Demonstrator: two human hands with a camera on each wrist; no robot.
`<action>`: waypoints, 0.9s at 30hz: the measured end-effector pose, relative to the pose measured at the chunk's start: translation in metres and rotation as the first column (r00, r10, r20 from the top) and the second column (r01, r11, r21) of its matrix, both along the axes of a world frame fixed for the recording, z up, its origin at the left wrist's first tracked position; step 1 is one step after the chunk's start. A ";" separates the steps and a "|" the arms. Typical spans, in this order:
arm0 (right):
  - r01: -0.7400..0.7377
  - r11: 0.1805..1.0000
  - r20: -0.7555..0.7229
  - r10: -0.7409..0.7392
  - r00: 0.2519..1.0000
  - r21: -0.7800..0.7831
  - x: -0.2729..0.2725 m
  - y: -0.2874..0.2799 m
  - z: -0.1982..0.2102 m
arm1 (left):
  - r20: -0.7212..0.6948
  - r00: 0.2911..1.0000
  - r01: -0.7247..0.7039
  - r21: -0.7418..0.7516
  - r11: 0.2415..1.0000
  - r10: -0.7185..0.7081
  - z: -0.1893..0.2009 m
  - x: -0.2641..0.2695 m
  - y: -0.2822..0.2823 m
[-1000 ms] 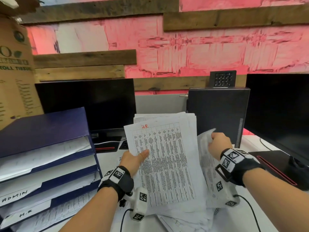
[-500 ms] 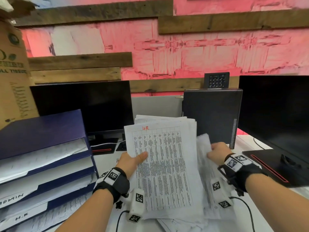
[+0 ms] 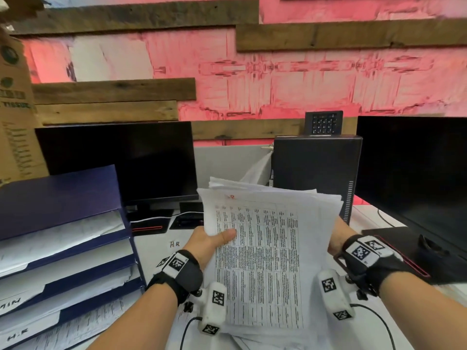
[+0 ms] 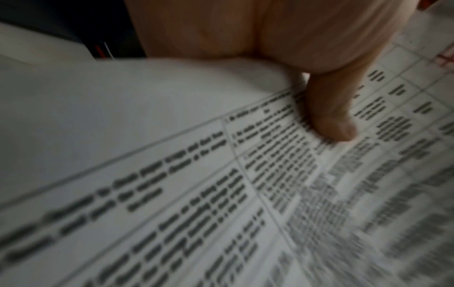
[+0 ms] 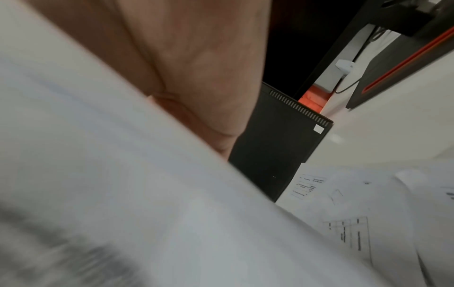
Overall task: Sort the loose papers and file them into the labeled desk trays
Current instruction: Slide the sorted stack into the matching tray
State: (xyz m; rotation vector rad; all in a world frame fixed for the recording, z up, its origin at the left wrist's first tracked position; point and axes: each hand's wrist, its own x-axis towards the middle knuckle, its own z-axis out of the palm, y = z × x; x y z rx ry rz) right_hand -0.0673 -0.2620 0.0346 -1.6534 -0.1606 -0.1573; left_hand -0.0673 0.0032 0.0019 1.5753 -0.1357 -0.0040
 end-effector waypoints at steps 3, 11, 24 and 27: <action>0.059 0.998 -0.025 -0.059 0.998 0.000 -0.001 0.004 -0.005 | 0.065 0.991 -0.118 -0.023 0.993 0.119 0.000 0.002 -0.004; -0.114 0.982 -0.031 0.120 0.992 0.151 -0.017 0.018 -0.002 | 0.124 0.938 -0.315 -0.077 0.946 0.323 0.019 -0.009 0.023; -0.366 0.925 -0.169 0.346 0.923 -0.107 -0.069 0.111 -0.012 | 0.113 0.897 -0.441 0.166 0.882 0.427 0.021 -0.113 0.113; -0.369 0.895 -0.174 0.333 0.927 -0.253 -0.078 0.137 -0.019 | 0.148 0.864 -0.504 0.248 0.827 0.482 0.003 -0.132 0.133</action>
